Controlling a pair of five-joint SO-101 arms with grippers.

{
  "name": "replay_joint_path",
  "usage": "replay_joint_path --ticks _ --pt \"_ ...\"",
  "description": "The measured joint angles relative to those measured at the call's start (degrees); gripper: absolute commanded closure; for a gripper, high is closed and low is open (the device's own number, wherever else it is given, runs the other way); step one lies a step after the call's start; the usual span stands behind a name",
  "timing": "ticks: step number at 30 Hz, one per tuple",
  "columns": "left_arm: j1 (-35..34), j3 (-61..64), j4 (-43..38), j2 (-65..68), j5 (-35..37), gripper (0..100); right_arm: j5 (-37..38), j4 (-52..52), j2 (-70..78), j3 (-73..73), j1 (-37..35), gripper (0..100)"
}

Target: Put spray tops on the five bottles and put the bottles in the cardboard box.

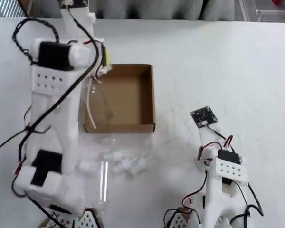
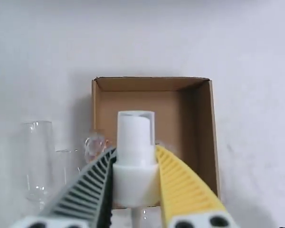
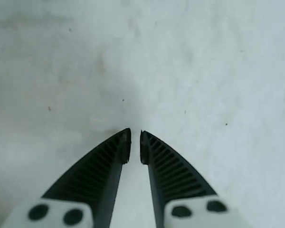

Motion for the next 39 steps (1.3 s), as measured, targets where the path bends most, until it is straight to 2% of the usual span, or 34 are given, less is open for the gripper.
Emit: replay_joint_path --ticks 8,16,22,28,32,35,39 --pt "0.18 14.42 -4.22 -23.74 0.00 98 0.00 0.00 0.00 0.62 0.00 98.2" --pt "1.05 38.24 -10.90 -50.37 0.00 98 0.00 0.00 0.00 0.97 0.00 98.2" --pt "-5.27 51.16 -11.34 -67.78 -0.09 98 0.00 0.00 0.00 0.97 0.00 98.2" --pt "-13.89 63.65 -11.87 -71.82 -6.86 98 0.00 0.00 0.00 0.97 0.00 98.2" --pt "-17.32 74.90 -17.76 -71.47 -7.82 98 0.00 1.14 0.00 0.62 -0.09 98.2" --pt "-18.73 82.73 -22.68 -71.30 -8.09 98 -0.62 8.09 0.00 -4.84 -2.11 98.2" --pt "-21.10 91.34 -29.27 -71.56 -8.09 98 -2.46 22.51 0.00 -19.60 -5.98 98.1"
